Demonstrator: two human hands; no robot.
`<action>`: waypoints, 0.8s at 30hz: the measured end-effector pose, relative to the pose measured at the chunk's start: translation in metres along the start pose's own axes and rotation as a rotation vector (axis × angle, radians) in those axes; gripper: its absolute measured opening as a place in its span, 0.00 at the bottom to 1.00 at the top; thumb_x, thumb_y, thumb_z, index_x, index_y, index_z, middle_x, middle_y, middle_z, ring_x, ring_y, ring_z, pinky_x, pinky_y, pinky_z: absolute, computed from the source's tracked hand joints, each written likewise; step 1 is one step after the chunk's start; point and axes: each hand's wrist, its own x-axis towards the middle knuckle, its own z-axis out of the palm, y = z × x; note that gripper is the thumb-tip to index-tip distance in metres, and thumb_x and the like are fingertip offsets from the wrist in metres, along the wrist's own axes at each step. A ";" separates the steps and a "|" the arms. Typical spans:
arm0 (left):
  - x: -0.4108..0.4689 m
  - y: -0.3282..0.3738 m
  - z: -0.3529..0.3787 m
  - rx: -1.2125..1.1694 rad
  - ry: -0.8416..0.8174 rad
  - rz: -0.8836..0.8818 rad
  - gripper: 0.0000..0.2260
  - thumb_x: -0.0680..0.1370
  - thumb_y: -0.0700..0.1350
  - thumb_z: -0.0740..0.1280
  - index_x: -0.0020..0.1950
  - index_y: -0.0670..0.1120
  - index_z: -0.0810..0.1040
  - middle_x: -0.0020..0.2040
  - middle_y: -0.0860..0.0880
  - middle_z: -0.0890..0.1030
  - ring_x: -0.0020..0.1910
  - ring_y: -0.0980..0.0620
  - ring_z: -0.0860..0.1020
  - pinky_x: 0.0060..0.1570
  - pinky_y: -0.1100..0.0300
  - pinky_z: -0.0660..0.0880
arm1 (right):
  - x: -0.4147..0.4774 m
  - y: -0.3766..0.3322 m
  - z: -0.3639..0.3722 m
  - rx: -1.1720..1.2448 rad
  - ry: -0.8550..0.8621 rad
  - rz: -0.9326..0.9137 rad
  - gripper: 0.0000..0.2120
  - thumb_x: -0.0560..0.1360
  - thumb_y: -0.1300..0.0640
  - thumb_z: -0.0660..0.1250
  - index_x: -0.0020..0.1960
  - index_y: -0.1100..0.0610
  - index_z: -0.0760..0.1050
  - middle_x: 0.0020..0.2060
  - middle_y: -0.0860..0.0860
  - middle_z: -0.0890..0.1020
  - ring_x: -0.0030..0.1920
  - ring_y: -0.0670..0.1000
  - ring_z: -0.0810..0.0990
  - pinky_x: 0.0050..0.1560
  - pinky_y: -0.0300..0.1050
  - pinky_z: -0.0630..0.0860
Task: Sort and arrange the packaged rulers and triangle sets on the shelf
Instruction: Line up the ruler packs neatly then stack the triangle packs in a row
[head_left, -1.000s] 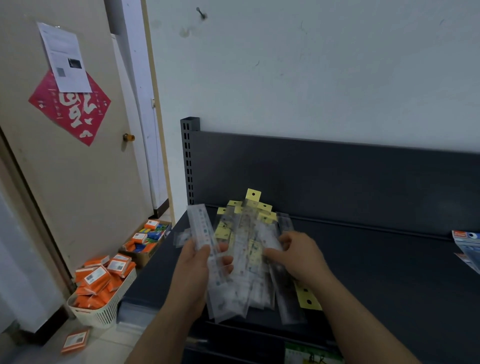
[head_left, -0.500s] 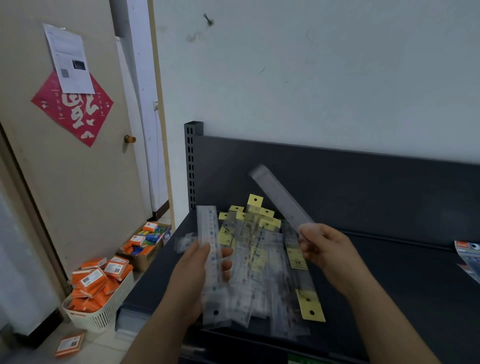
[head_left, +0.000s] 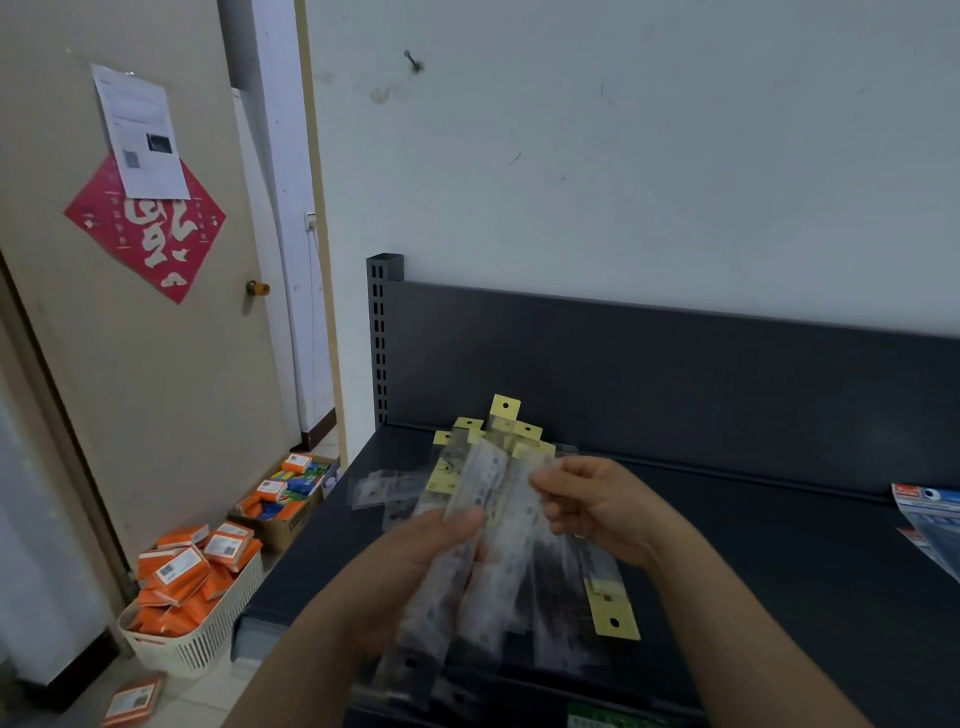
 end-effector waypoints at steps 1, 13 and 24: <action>0.000 -0.002 0.003 0.099 0.016 0.034 0.19 0.74 0.47 0.71 0.62 0.39 0.77 0.52 0.39 0.83 0.48 0.42 0.82 0.47 0.50 0.78 | 0.003 0.000 0.007 0.010 0.007 -0.014 0.05 0.74 0.60 0.69 0.44 0.63 0.77 0.31 0.53 0.78 0.30 0.47 0.77 0.33 0.38 0.78; 0.007 0.014 -0.010 0.131 0.476 0.107 0.07 0.79 0.34 0.62 0.54 0.36 0.77 0.53 0.34 0.81 0.54 0.39 0.81 0.57 0.44 0.77 | 0.014 0.012 0.029 -0.145 0.166 0.039 0.12 0.74 0.68 0.68 0.57 0.66 0.74 0.48 0.62 0.83 0.47 0.54 0.84 0.44 0.40 0.82; 0.029 0.012 -0.007 0.256 0.498 0.126 0.07 0.74 0.30 0.66 0.48 0.40 0.79 0.46 0.35 0.83 0.42 0.40 0.82 0.39 0.51 0.81 | 0.015 0.022 0.038 0.042 0.128 0.103 0.10 0.76 0.72 0.63 0.57 0.68 0.74 0.50 0.63 0.82 0.49 0.56 0.84 0.48 0.45 0.82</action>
